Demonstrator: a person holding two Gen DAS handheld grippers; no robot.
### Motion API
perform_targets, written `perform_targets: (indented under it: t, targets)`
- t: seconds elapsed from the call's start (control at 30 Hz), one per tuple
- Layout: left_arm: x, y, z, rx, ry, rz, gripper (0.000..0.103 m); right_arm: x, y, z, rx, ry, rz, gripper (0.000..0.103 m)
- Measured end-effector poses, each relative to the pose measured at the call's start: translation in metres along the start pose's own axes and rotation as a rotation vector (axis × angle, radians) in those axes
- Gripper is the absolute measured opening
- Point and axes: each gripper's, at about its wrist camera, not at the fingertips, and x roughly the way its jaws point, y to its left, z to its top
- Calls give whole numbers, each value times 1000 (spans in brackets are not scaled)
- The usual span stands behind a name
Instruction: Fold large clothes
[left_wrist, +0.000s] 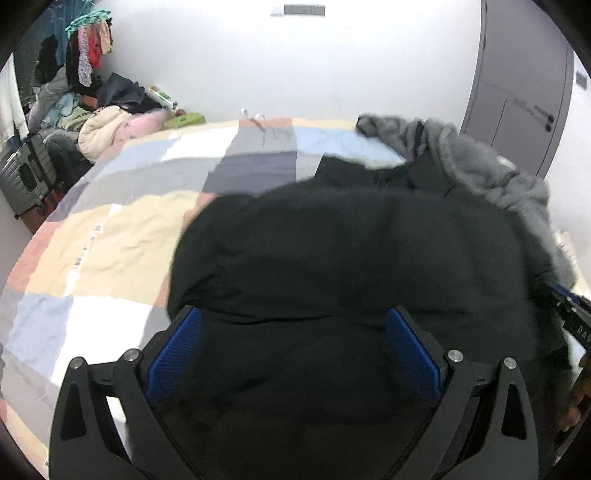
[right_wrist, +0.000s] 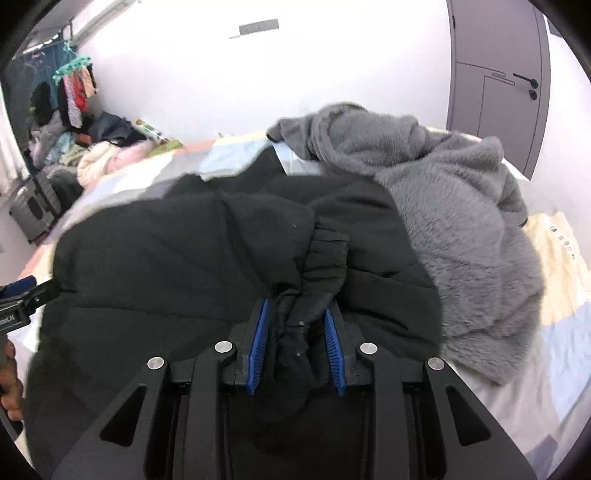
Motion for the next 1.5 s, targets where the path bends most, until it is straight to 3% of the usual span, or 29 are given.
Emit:
perform_targets:
  t: [0.3,0.37,0.57,0.8,1.0,1.27,1.5]
  targets:
    - [-126,0,5,-42,-72,-51,99,-135,25,17,-10,-151,35,41]
    - [-155,-1,2,-36,-101,-55,99,-163,32,16,-14,-182,38,49]
    - [-230,0,-22,-34,-167,-77,99,-240,46,-1,-28,-249,47,49]
    - [-285,7,-64,-50,-200,-126,100,-302,51,-40,-53,-297,46,50]
    - [-300,20,-103,-70,-184,-147,100,-320,46,-73,-62,-293,42,52]
    - [-293,42,-154,-97,-106,-161,100,-312,33,-117,-94,-221,29,52]
    - [-247,78,-179,-121,61,-177,100,-277,-1,-146,-47,-33,109,52]
